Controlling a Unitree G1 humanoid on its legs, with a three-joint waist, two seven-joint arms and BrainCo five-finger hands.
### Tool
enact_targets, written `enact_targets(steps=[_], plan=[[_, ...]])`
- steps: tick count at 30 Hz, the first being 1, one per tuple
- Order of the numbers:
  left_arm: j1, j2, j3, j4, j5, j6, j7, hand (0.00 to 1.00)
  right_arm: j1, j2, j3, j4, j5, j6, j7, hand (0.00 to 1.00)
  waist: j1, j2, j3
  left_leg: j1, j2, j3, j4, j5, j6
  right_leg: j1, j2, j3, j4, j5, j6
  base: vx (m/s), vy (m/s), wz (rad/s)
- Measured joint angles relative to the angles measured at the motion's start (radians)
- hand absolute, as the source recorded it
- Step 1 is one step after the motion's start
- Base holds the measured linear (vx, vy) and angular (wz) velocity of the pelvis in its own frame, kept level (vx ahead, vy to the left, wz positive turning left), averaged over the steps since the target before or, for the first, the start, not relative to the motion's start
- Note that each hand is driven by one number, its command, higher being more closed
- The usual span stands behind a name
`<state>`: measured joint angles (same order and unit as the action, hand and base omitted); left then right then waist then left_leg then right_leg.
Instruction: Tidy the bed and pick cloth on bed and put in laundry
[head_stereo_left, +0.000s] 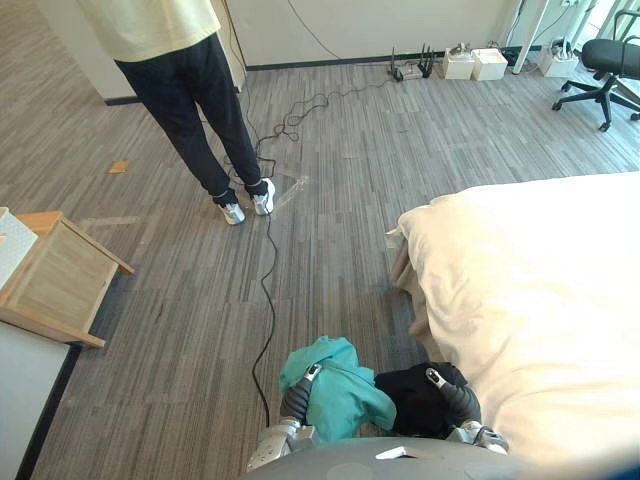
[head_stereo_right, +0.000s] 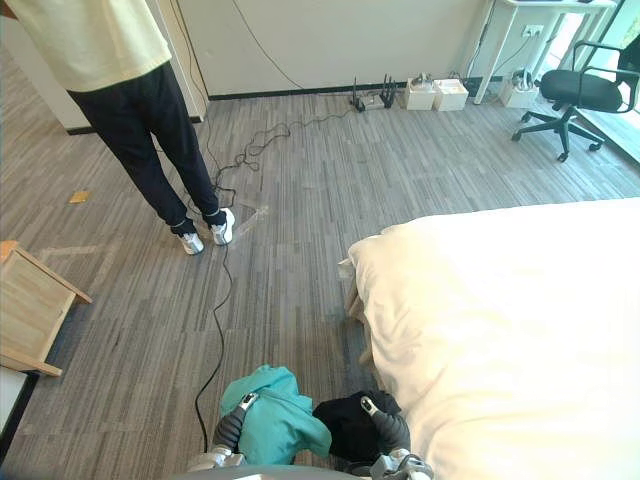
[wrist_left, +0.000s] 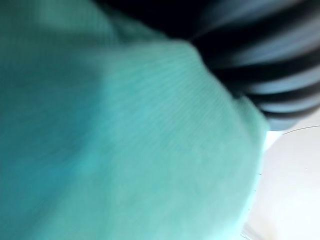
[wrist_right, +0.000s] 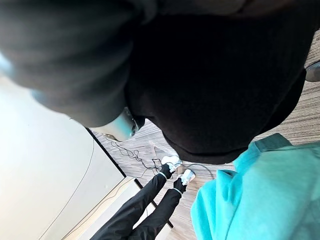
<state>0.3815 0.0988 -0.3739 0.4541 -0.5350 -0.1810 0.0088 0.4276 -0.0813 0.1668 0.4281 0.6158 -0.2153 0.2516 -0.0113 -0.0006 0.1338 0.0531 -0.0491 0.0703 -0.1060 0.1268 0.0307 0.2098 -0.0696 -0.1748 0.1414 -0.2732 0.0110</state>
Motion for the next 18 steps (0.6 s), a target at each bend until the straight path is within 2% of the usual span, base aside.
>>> enact_targets(steps=[1,6,11,12,13,14,15,16,18], plan=[[0.026,0.025,-0.037,-0.008,0.007,-0.002,0.014,1.0,-0.006,0.001,0.038,0.024,-0.001,-0.01,0.0,1.0,-0.025,-0.009,-0.003,0.034,-0.037,0.02,-0.001,-0.027,0.021,0.041,-0.038,0.016,-0.02,0.002,0.029,0.0,0.0,0.0],[0.025,0.025,-0.034,-0.008,0.006,-0.002,0.014,1.0,-0.006,-0.001,0.037,0.024,-0.001,-0.01,0.0,1.0,-0.025,-0.009,-0.003,0.029,-0.035,0.028,-0.001,-0.034,0.015,0.032,-0.037,0.023,-0.023,0.0,0.029,0.0,-0.002,-0.03],[0.004,0.028,-0.028,-0.012,0.007,-0.008,0.025,1.0,-0.007,-0.003,0.026,0.022,-0.001,-0.01,-0.034,1.0,-0.024,-0.008,-0.008,-0.045,-0.026,0.052,0.011,-0.048,0.018,-0.052,-0.034,0.031,-0.012,-0.005,0.03,0.02,-0.028,-0.07],[-0.004,0.031,-0.025,-0.024,0.007,-0.015,0.035,1.0,-0.008,-0.004,0.024,0.022,-0.001,-0.01,-0.049,1.0,-0.024,-0.009,-0.008,-0.091,-0.026,0.061,0.085,-0.084,0.011,-0.07,-0.04,0.038,0.006,-0.006,0.03,0.11,-0.02,-0.1],[-0.008,0.032,-0.014,-0.043,0.007,-0.029,0.039,1.0,-0.011,-0.011,0.024,0.02,-0.001,-0.01,-0.063,1.0,-0.023,-0.01,-0.005,-0.161,-0.015,0.074,0.213,-0.153,0.007,-0.086,-0.035,0.046,0.024,-0.013,0.023,0.11,-0.019,-0.13],[-0.009,0.03,-0.004,-0.052,0.006,-0.036,0.04,1.0,-0.015,-0.015,0.023,0.017,-0.002,-0.01,-0.067,1.0,-0.019,-0.007,0.0,-0.191,-0.005,0.079,0.282,-0.178,0.009,-0.092,-0.032,0.052,0.036,-0.018,0.02,0.07,-0.019,-0.09],[-0.026,0.027,0.025,-0.061,0.003,-0.045,0.04,1.0,-0.031,-0.024,0.022,0.015,-0.003,-0.01,-0.079,1.0,-0.01,-0.003,0.025,-0.253,0.016,0.11,0.431,-0.21,-0.016,-0.095,-0.028,0.051,0.054,-0.036,0.008,0.0,0.0,0.0],[-0.055,0.026,0.06,-0.064,-0.005,-0.047,0.04,1.0,-0.041,-0.032,0.016,0.009,-0.003,-0.01,-0.087,1.0,-0.009,-0.002,0.051,-0.326,0.051,0.149,0.603,-0.218,-0.029,-0.095,-0.025,0.05,0.081,-0.057,0.005,-0.03,-0.03,0.04],[-0.064,0.015,0.101,-0.075,-0.025,-0.052,0.035,1.0,-0.037,-0.061,0.017,-0.003,-0.005,-0.01,-0.091,1.0,-0.001,0.019,0.074,-0.387,0.096,0.165,0.767,-0.215,-0.034,-0.067,-0.009,0.04,0.091,-0.078,-0.005,0.01,-0.032,0.08]])
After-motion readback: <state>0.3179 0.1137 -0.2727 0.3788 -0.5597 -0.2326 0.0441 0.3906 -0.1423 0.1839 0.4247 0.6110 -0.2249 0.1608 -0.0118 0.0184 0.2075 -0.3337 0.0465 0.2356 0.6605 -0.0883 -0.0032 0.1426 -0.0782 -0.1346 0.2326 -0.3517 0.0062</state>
